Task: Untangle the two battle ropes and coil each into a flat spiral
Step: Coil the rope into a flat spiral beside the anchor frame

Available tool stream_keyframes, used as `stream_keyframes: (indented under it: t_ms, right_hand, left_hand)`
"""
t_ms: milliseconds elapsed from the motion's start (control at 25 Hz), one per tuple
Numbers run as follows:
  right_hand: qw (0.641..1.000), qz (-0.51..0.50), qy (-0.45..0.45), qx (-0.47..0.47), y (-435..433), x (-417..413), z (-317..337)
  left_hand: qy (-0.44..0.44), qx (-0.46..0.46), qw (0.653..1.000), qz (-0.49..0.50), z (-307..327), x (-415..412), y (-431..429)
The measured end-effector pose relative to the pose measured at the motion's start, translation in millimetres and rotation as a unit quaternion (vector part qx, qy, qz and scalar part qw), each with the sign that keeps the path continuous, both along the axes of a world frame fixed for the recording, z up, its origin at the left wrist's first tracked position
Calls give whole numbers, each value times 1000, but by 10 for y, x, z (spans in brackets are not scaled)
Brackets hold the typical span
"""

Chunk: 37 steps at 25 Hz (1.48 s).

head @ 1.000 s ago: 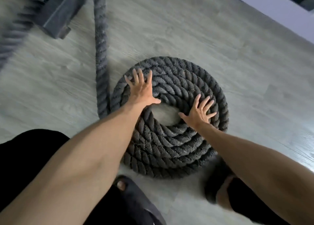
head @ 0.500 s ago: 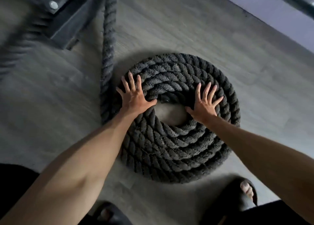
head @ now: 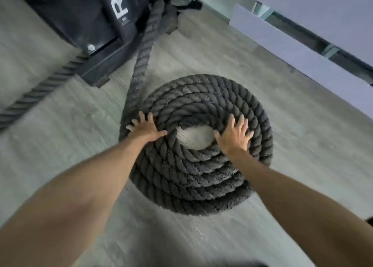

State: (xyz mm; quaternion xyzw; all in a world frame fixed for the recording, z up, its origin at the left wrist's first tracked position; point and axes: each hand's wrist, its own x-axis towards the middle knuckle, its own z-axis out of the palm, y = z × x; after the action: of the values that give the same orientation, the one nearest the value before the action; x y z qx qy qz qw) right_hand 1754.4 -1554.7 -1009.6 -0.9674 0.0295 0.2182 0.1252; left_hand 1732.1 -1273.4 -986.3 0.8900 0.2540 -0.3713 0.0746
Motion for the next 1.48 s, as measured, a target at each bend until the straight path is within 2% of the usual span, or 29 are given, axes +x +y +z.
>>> stream_keyframes:
  t_ms: [80,200,360,440,560,800,1120,1480]
  right_hand:
    - [995,-76,55,21,38,-218,60]
    - [987,-120,103,17,217,-172,-77]
    - [989,-125,78,-26,348,-148,-300]
    - [987,-143,69,-23,355,-87,-293]
    - [992,-98,75,-33,274,168,-266]
    - [999,18,30,-26,-67,1024,-269]
    - [984,168,36,-47,-284,2438,-197]
    - [970,221,18,-103,-43,3400,-150]
  left_hand:
    - [19,11,1000,-9,196,120,87]
    - [-52,1,994,-100,125,512,116]
    - [-77,-30,979,-185,-187,889,33]
    - [-84,-36,977,-192,-243,914,83]
    - [-117,-4,973,-198,-274,920,103]
    - [-130,52,977,-159,-303,1109,-108]
    - [-113,126,983,-71,-325,1552,-523]
    - [-107,159,981,21,-330,1936,-930]
